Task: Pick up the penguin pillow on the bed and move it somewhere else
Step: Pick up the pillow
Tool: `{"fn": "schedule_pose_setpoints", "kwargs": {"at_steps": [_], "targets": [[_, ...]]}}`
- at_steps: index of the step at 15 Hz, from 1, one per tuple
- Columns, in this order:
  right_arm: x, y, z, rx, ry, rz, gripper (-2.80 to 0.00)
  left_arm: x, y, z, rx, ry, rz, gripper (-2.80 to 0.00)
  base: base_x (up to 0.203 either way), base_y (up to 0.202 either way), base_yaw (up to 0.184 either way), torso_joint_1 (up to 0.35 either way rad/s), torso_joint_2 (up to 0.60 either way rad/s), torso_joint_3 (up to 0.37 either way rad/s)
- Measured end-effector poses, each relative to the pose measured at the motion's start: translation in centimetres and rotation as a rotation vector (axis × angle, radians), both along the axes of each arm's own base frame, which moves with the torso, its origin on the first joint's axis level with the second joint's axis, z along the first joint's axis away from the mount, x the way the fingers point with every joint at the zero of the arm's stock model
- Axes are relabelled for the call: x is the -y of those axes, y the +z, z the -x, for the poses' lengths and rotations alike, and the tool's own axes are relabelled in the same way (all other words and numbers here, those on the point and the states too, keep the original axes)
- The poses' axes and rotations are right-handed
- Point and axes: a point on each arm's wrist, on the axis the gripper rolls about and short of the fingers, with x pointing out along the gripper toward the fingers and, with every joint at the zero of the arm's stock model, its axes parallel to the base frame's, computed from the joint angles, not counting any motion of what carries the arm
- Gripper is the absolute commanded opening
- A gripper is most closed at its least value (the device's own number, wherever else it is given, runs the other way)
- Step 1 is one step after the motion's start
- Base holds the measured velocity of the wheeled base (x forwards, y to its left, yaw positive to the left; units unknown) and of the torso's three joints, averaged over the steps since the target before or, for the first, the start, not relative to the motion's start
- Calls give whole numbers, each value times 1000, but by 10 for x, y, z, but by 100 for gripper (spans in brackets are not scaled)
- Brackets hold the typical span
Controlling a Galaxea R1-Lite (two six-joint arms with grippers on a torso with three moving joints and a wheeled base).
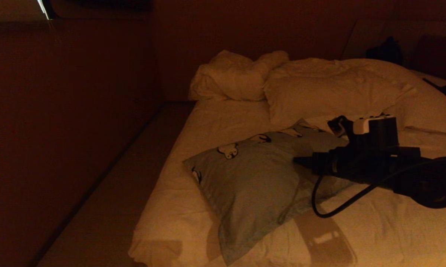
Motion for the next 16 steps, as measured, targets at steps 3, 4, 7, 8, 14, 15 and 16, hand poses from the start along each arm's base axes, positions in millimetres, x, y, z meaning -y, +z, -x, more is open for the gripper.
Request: {"fn": "schedule_pose_setpoints", "kwargs": {"at_steps": [3,4,7,8,14,15,16], "targets": [[-3,-15,-2,-25,8,73,0,0,0,0,0,0,0,-280,0,0,0,0,0,0],[-4,-23,-6,-36,13,89,0,0,0,0,0,0,0,-280,0,0,0,0,0,0],[-9,-50,-19,-69,18,113,0,0,0,0,0,0,0,-280,0,0,0,0,0,0],[-10,-59,-23,-79,18,116,0,0,0,0,0,0,0,-280,0,0,0,0,0,0],[-15,-91,-37,-100,22,116,-280,0,0,0,0,0,0,-280,0,0,0,0,0,0],[-15,-93,-37,-105,22,117,-280,0,0,0,0,0,0,-280,0,0,0,0,0,0],[-16,-95,-38,-110,21,116,-280,0,0,0,0,0,0,-280,0,0,0,0,0,0]]}}
